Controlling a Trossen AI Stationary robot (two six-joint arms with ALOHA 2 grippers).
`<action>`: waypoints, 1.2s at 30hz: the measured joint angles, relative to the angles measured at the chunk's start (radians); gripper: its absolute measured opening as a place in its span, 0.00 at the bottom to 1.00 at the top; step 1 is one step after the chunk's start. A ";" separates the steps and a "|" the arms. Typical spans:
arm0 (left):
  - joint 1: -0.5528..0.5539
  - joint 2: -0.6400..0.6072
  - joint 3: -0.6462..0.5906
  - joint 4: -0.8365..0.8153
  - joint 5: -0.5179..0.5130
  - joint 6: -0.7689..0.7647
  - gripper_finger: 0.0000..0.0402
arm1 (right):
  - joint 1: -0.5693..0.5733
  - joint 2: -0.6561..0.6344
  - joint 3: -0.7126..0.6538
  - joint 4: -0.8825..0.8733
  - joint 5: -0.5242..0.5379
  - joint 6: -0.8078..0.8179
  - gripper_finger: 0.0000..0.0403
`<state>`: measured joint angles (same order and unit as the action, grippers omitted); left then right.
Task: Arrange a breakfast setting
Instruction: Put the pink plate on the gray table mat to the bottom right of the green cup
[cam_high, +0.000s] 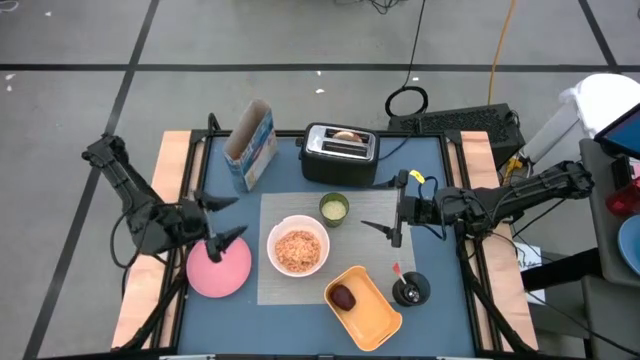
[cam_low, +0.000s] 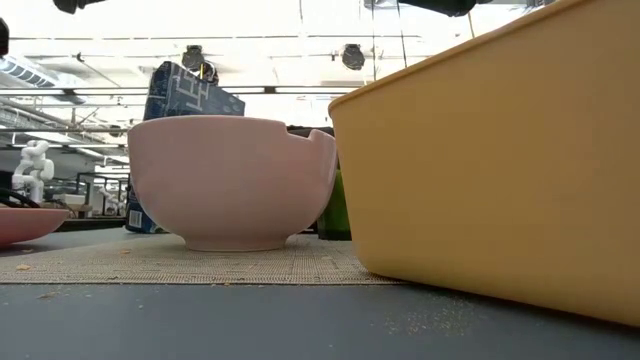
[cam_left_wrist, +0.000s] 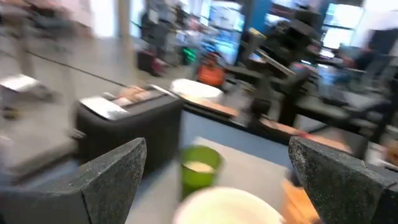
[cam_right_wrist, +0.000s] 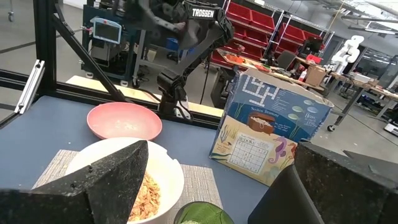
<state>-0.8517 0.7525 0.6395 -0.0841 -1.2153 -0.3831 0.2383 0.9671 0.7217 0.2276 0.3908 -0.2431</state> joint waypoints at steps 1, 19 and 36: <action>0.003 0.000 0.000 -0.031 0.040 -0.046 0.99 | 0.000 0.000 0.000 0.000 0.000 0.000 0.97; 0.271 0.043 0.000 -0.909 0.722 -0.729 0.99 | 0.000 0.000 0.000 0.000 0.000 0.000 0.97; 0.526 0.375 0.000 -0.967 1.014 -0.374 0.99 | 0.000 0.000 0.000 0.000 0.000 0.000 0.97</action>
<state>-0.3254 1.1276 0.6392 -1.0508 -0.2012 -0.7574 0.2383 0.9672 0.7219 0.2272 0.3908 -0.2428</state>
